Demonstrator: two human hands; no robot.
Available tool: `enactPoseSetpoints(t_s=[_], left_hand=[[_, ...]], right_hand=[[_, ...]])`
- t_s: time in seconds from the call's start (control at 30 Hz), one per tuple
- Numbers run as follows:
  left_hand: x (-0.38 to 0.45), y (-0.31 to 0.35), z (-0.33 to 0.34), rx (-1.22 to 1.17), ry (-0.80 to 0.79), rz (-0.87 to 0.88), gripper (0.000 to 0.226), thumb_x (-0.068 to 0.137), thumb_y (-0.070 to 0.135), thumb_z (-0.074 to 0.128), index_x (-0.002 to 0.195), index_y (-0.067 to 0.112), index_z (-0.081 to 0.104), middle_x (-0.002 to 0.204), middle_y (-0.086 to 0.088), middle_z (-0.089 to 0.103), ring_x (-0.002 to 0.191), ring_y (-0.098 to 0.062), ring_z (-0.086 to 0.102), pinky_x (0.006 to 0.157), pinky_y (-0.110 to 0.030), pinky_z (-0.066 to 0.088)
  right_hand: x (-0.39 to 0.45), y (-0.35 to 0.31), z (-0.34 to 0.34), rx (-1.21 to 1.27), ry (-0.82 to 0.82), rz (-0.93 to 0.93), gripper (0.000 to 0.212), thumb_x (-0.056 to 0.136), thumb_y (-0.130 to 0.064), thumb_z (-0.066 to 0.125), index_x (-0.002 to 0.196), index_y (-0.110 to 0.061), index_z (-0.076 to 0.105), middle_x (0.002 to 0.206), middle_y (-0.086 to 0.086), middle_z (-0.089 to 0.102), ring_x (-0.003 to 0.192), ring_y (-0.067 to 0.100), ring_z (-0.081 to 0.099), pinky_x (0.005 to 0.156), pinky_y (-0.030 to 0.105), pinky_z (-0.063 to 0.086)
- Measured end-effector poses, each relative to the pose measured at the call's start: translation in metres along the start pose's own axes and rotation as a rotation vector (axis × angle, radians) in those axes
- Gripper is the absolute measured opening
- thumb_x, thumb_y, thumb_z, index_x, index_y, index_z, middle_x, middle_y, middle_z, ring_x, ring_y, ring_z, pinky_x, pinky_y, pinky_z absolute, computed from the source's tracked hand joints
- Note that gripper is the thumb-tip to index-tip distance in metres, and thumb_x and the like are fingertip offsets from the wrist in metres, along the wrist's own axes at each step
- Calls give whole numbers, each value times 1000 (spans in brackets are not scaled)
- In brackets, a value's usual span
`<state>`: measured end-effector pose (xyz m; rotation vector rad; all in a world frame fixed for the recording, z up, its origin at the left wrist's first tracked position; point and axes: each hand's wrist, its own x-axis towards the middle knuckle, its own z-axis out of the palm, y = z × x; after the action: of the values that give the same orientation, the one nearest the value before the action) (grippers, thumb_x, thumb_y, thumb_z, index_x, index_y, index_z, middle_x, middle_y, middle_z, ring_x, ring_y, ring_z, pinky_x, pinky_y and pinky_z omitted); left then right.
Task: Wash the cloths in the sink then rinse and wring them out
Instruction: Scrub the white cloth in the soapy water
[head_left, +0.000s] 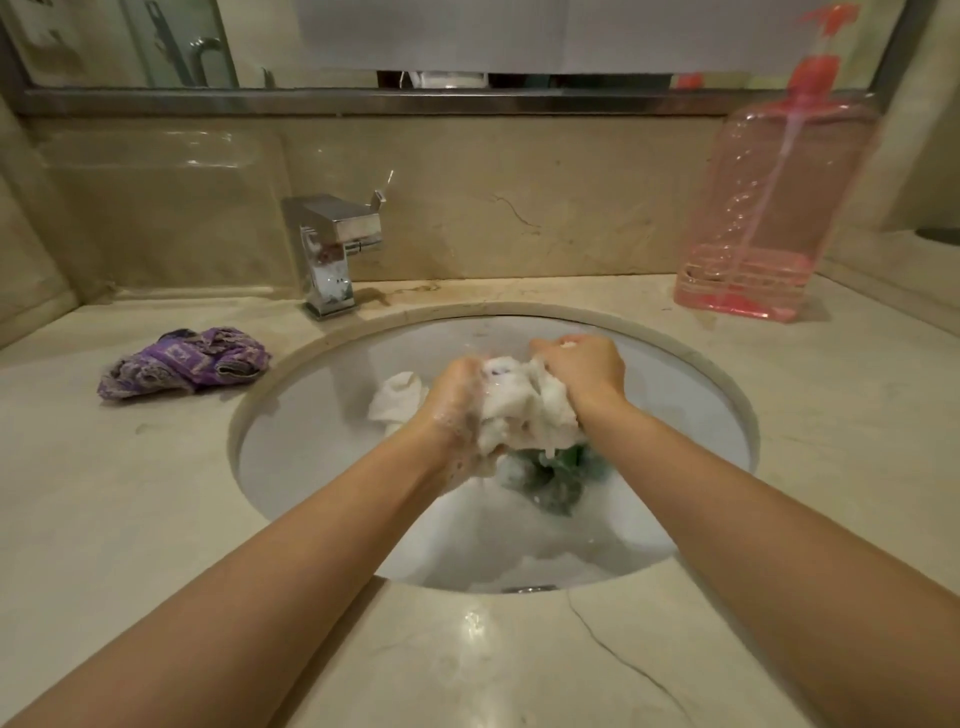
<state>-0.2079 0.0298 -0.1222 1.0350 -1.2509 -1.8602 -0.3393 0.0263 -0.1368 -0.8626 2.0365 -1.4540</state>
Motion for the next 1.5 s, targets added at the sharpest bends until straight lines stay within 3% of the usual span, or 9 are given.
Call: enactPoseSetpoints(t_s=[0.13,0.3,0.53,0.73,0.8,0.93,1.07,1.2,1.5], left_hand=[[6,8,-18,-6,72,26,40,92,53,50,82,15,58,56,-1,56,51,-15,45,47,-21,29],[4,17,-40,287,136,6,31,88,37,58,63,19,52,44,1,41,37,-12,32,40,-18,19],[9,17,-48,328,154,-4,15,79,16,37,65,12,41,53,-12,45,45,-22,41,41,-22,34],[8,10,-36,439,114,105,24,78,1,34,70,10,55,74,-8,60,78,-26,55,83,-42,50],[10,11,-31,359,56,235,27,91,14,38,85,15,64,83,-3,70,88,-22,62,96,-45,47],[14,8,-29,485,-122,329,55,87,68,43,117,25,60,100,9,73,92,-6,68,76,-25,53],[22,2,-36,438,84,331,53,96,52,43,111,5,64,90,-15,71,87,-28,68,82,-37,55],[25,7,-36,72,245,251,41,101,35,46,112,-1,64,81,-10,73,70,-21,68,69,-32,57],[18,11,-27,-73,336,367,32,103,29,43,89,10,65,88,-9,71,80,-23,70,71,-29,58]], right_hand=[[4,5,-7,299,-255,252,33,81,-45,69,86,-11,68,86,6,72,82,24,68,80,37,57],[-6,2,-14,223,-841,98,45,82,-37,69,115,-7,63,120,22,64,103,29,61,100,45,45],[-9,-6,-13,511,-501,5,28,92,-18,64,114,-1,60,97,13,69,81,23,68,68,34,58],[-17,-12,-10,780,-352,125,38,94,-27,61,125,-6,57,93,6,69,70,16,67,55,26,53],[-17,-11,-9,844,-322,199,35,94,-28,61,122,-7,59,93,7,70,67,15,68,50,23,51],[-24,-15,-14,1039,-476,294,36,91,-29,62,113,0,61,89,13,70,71,18,68,56,25,57],[-27,-16,-13,617,-609,48,40,81,-10,70,116,6,59,102,13,68,86,21,67,76,24,56],[-27,-13,-8,165,-411,-73,44,84,-46,66,102,-7,65,82,-2,54,68,10,47,61,20,38],[-38,-7,1,309,-799,42,63,75,-52,63,120,-8,63,115,15,68,100,24,68,91,38,54]])
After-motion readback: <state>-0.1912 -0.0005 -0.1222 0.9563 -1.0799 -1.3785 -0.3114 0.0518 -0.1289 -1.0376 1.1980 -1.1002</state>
